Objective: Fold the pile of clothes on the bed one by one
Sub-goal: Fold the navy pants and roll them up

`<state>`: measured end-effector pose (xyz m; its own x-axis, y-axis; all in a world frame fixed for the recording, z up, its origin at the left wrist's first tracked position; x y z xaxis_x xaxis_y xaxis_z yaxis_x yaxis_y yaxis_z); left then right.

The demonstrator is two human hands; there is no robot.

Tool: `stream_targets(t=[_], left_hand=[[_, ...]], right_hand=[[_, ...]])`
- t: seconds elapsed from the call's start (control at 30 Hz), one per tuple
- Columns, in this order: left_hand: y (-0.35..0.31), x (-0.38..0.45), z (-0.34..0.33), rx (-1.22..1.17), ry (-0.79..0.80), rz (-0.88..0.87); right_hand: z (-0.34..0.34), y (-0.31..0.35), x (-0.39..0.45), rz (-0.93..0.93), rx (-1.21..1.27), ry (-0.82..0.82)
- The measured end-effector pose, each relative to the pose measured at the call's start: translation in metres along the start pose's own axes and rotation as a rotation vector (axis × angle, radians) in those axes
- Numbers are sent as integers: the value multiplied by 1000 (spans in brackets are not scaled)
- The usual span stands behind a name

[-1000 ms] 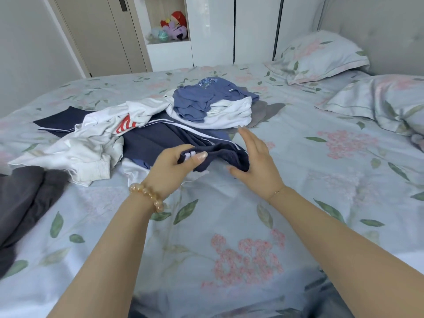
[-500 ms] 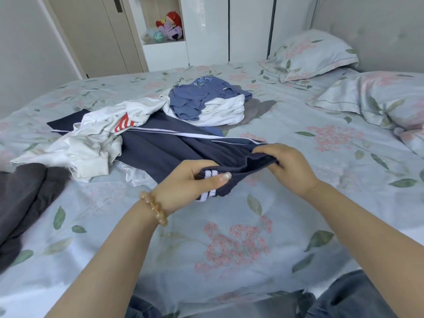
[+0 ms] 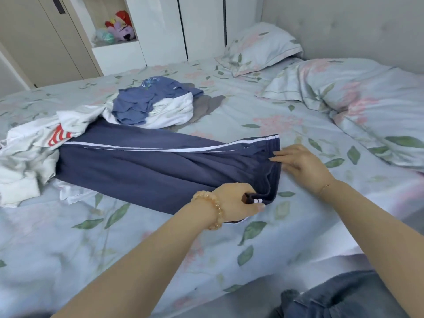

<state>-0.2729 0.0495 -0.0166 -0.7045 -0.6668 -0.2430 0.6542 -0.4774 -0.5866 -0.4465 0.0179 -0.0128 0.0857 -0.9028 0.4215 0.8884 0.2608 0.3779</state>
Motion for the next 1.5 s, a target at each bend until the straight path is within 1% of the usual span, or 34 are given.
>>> stream_targets(t=[0.03,0.1,0.13,0.17,0.2,0.23,0.27,0.3,0.33,0.37,0.4,0.47,0.5,0.53,0.57,0.6,0.7,0.73,0.83,0.93,1.0,1.17,1.27,1.33,1.4,1.5], left_hand=[[5,5,-1,30,32,4],[16,7,17,-113,-7,39],[23,8,32,-201,-71,56],[32,9,50,-234,-150,62],[39,11,67,-194,-235,61],[47,16,83,-89,-320,54],[54,21,96,59,-386,47],[59,29,105,226,-418,52],[62,37,110,372,-427,74],[67,46,113,481,-401,110],[70,58,113,555,-353,139],[73,83,104,615,-233,155],[73,95,97,587,-190,140],[69,105,91,522,-173,108],[65,115,86,447,-180,84],[60,123,86,401,-207,71],[46,139,103,341,-339,68],[42,144,112,312,-384,71],[20,164,128,235,-447,30],[-24,197,129,201,-470,-39],[-50,226,127,149,-488,-70],[-91,292,111,-43,-517,-44],[-104,319,102,-132,-540,34],[-112,333,94,-216,-558,35],[-113,338,83,-279,-559,-8],[-94,340,54,-207,-454,-24]], right_hand=[[-1,-10,-6,-100,93,22],[0,-25,-17,-280,219,23],[5,-29,-19,-348,203,4],[11,-29,-22,-426,155,-13],[14,-28,-25,-502,143,-5],[12,-26,-29,-589,165,41],[5,-20,-34,-673,241,119],[-6,-9,-41,-744,347,207],[-15,7,-44,-765,412,281],[-24,22,-45,-751,434,343],[-31,33,-44,-722,399,377],[-44,46,-41,-629,180,417],[-50,48,-38,-592,113,404],[-55,49,-35,-577,122,377],[-59,47,-32,-575,192,342],[-58,44,-30,-607,318,301],[-41,18,-19,-694,778,85],[-32,6,-16,-720,869,34],[-3,-29,-15,-788,1027,-31],[27,-74,-29,-952,1126,-119],[51,-102,-38,-1019,1084,-213],[104,-164,-64,-1081,946,-479],[123,-185,-80,-1081,837,-574],[129,-194,-92,-1098,736,-595],[133,-199,-101,-1113,586,-573],[133,-197,-104,-1127,380,-491]])
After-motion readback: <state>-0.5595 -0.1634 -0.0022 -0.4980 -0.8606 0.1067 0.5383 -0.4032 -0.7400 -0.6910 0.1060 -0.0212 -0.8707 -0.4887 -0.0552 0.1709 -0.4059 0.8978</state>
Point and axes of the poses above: each hand's wrist, its own x-axis towards the middle knuckle, its own z-axis out of the back of the hand, y = z × x, the point moved 10 cm from there along x, towards the middle knuckle, and after that the axes turned 1 degree about z, right-handed, at the moved point
